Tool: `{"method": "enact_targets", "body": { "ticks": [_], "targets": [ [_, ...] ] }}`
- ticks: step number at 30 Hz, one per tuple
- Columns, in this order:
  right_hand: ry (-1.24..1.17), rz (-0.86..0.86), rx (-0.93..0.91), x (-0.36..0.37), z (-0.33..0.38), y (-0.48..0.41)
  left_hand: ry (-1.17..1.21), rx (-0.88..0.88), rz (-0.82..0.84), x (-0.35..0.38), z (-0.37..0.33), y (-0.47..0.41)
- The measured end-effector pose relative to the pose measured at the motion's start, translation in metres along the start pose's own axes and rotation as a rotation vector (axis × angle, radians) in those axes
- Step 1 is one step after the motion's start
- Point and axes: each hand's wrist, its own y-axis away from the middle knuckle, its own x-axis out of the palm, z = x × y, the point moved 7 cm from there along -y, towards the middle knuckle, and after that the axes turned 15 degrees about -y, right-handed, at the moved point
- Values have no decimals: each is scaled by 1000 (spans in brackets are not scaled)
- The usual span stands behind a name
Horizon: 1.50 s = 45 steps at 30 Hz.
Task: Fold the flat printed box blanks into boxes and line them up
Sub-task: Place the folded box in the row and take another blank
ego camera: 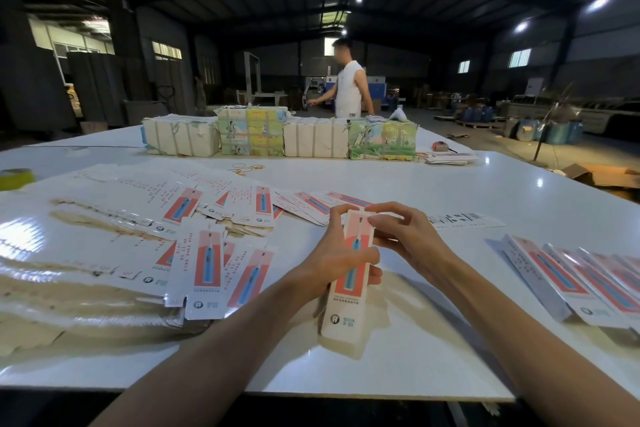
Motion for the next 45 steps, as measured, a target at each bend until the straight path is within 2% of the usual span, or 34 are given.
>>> {"method": "enact_targets", "body": {
  "ticks": [10,13,16,19,21,24,26,28,31,32,36,38,40,42,45],
  "targets": [
    [74,-61,-41,-2,-7,0,56,-48,-16,3,6,-3],
    [360,-119,-85,3,-6,2,186,-73,-134,-2,5,-5],
    [634,-105,-153,17,7,6,534,-71,-263,-14,0,-4],
    [872,38,-120,44,4,15,849,-76,-195,-16,-8,2],
    [1102,94,-122,58,-5,22,843,-114,-106,-14,-10,6],
    [1144,72,-170,64,-7,31,726,-140,-35,-15,-15,12],
    [1150,58,-176,56,-4,36,484,-204,-46,-18,-12,14],
    [1255,20,-178,39,-1,40,-1,-216,-72,-33,-13,17],
    [1429,-141,-137,0,12,47,-882,-164,-249,-88,-22,20],
    [1495,-194,-114,-14,18,50,-1099,-208,-282,-106,-22,26],
    [1668,-346,-47,-63,41,68,-1667,-535,-332,-168,-9,70],
    [1796,-401,-9,-82,46,77,-1731,-617,-342,-182,1,84],
    [1923,-449,46,-98,47,84,-1715,-625,-333,-188,8,90],
    [1968,-485,82,-113,48,90,-1612,-619,-362,-193,10,91],
    [1974,-527,84,-130,52,96,-1390,-723,-379,-204,13,91]
  ]
}}
